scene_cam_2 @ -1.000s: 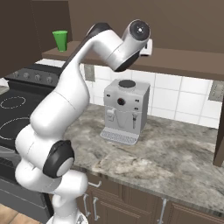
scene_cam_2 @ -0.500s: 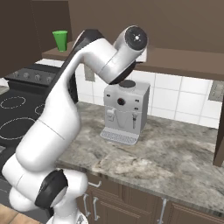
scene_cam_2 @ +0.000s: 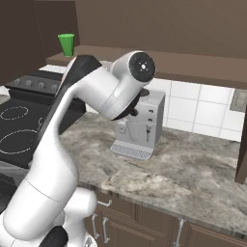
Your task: There is a tray on the dining counter. Grab the cup, mug, and pitcher and place them on the tray. The pitcher may be placed next to the tray if it cannot fit the tray.
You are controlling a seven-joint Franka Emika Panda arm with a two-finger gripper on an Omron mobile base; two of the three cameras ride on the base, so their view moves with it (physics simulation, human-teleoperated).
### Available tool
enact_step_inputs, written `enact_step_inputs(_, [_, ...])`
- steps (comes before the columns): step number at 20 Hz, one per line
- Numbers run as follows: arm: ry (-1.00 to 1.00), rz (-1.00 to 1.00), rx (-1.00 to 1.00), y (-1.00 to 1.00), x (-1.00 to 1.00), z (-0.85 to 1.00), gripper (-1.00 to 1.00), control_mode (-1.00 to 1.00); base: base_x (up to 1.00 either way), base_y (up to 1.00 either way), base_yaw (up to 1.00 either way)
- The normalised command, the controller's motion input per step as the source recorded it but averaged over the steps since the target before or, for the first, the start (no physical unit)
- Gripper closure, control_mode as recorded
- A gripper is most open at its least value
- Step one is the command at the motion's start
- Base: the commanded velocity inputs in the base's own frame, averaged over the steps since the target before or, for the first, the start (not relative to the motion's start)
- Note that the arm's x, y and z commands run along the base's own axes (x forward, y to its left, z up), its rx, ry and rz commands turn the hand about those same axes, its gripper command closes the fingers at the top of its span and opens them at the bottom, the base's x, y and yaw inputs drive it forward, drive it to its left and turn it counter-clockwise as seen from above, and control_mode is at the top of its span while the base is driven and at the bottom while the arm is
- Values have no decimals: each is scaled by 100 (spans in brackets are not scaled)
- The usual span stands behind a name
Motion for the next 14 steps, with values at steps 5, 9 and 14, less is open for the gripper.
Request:
enact_step_inputs(5, [0,10,0,30,-62,-26,100,-100,0,0,0])
enact_step_inputs(9, [0,8,0,31,-43,-31,100,-100,0,0,0])
enact_step_inputs(14, [0,8,-1,27,-28,-28,100,-100,0,0,0])
